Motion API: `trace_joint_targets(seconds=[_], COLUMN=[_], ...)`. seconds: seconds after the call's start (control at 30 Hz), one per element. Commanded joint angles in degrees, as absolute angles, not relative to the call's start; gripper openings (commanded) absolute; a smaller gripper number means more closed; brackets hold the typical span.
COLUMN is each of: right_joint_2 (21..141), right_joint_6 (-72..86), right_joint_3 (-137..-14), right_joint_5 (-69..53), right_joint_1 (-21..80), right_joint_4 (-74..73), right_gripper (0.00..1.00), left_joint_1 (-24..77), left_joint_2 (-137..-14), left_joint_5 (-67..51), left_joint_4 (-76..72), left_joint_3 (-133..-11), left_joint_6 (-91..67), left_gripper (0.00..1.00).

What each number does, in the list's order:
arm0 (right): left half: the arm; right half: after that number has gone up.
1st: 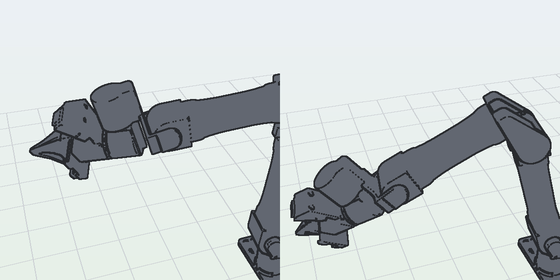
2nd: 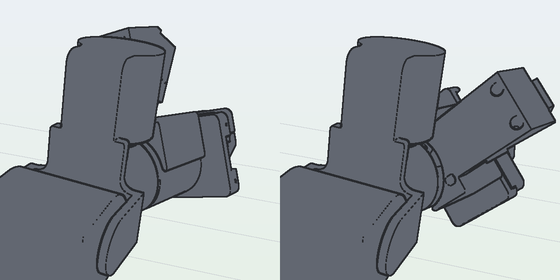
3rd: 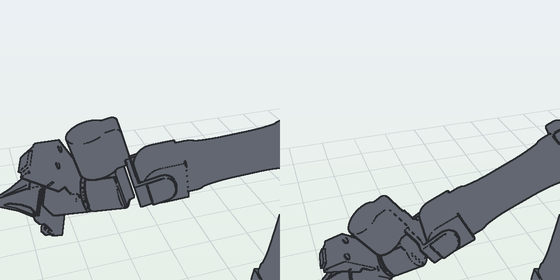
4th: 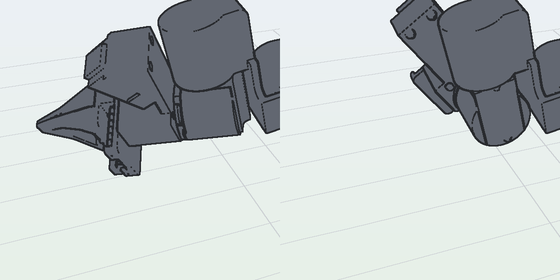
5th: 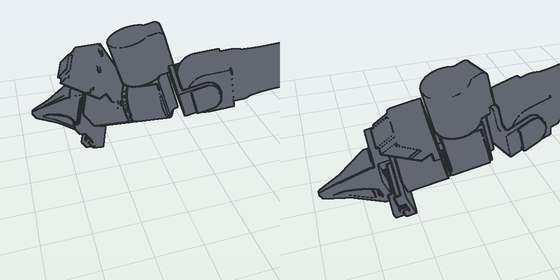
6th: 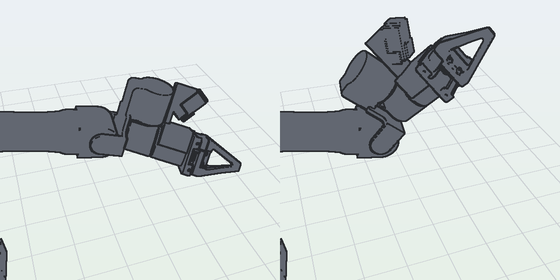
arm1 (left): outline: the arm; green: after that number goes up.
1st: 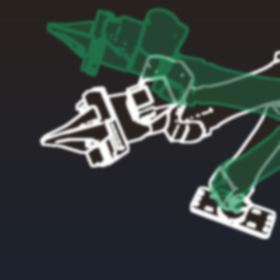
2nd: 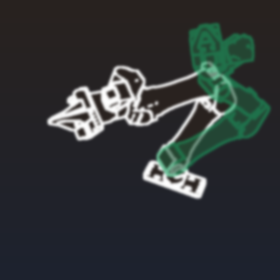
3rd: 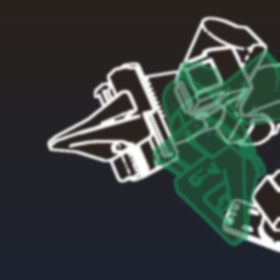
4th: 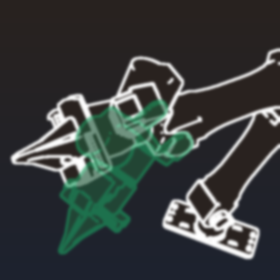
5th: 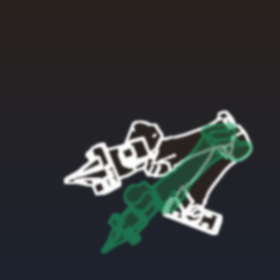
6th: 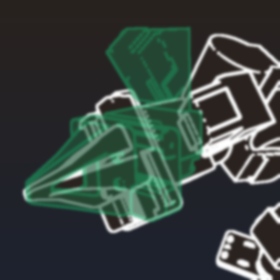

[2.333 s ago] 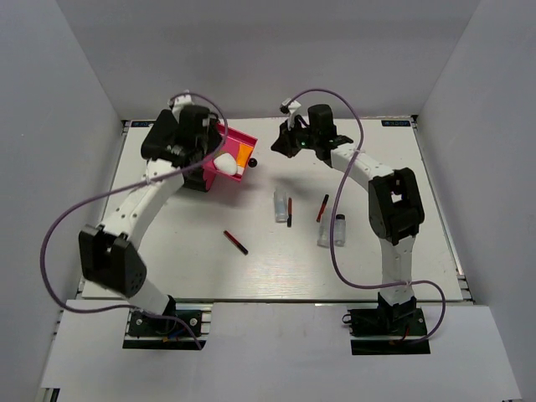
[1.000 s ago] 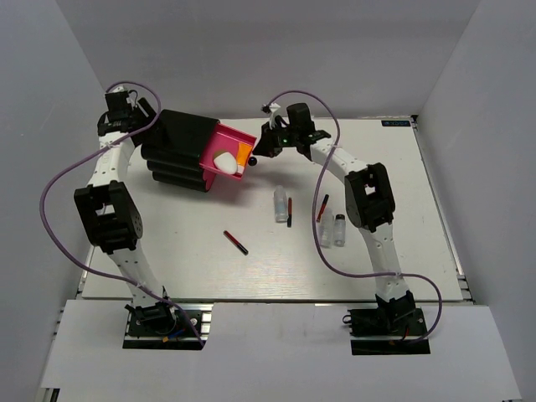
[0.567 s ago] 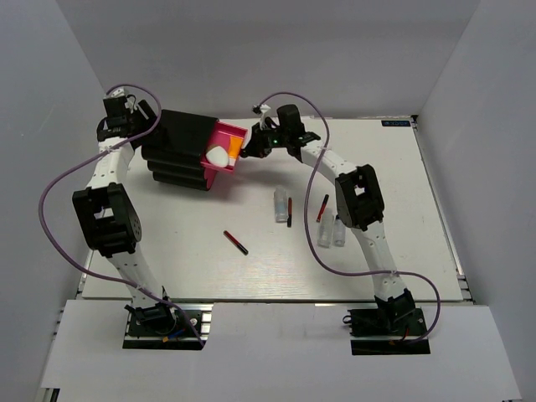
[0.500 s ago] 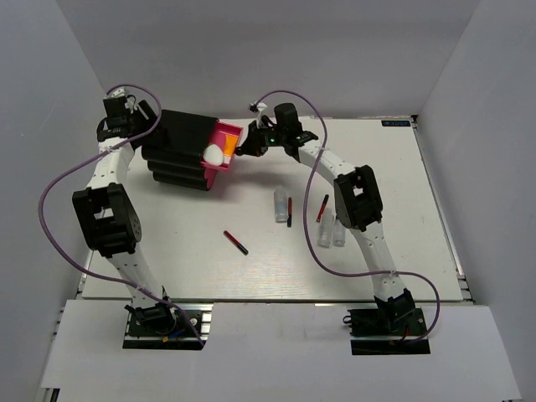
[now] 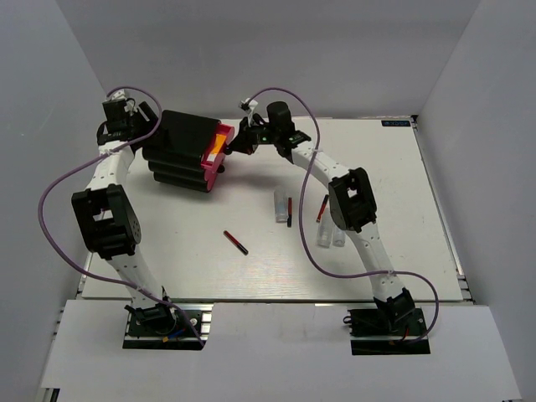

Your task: Organize the makeup

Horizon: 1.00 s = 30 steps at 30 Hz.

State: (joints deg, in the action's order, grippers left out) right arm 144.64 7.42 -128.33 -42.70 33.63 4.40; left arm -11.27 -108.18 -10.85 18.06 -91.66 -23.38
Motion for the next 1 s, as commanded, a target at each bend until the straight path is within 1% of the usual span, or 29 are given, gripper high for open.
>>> trace_joint_targets(seconds=[0.0,0.43,0.53,0.63,0.67,0.7,0.73,0.8,0.97], right_joint_2=[145.72,148.62,148.19,145.29,143.02,141.78,140.64,138.26,136.23], right_joint_6=[8.35,6.15,6.07,4.75,2.31,1.15,0.27,-2.54,-4.74], right_joint_3=[-131.75,-133.33,-132.63,-128.25,-125.01,-123.33,-121.83,-118.84,-116.19], right_joint_5=[-45.44,-43.77,-43.16,-42.19,-41.58,-40.79,-40.69,-40.78,-44.02], right_joint_1=[36.82,40.25,40.34,39.82,39.12,38.94,38.67,37.53,35.77], right_joint_4=[8.08,10.99,10.29,9.58,9.06,8.53,8.44,7.22,4.84], right_gripper=[0.00,0.00,0.00,0.00,0.00,0.00,0.11,0.23,0.36], left_joint_1=[-9.76,-9.14,-9.67,-9.67,-9.67,-9.67,-10.19,-10.20,-11.78], left_joint_2=[-107.84,-106.09,-106.00,-106.61,-107.05,-107.31,-107.58,-107.75,-107.14], left_joint_5=[-16.08,-18.11,-17.41,-15.21,-14.25,-13.54,-12.93,-11.34,-12.13], left_joint_4=[26.02,24.96,25.31,26.54,26.98,27.42,27.94,28.56,27.95], left_joint_3=[-88.24,-83.68,-83.58,-85.25,-86.39,-87.01,-87.62,-88.86,-88.95], left_joint_6=[-24.26,-26.72,-28.03,-29.70,-30.75,-31.28,-31.99,-33.39,-34.98], left_gripper=[0.82,0.83,0.86,0.90,0.94,0.95,0.95,0.97,0.97])
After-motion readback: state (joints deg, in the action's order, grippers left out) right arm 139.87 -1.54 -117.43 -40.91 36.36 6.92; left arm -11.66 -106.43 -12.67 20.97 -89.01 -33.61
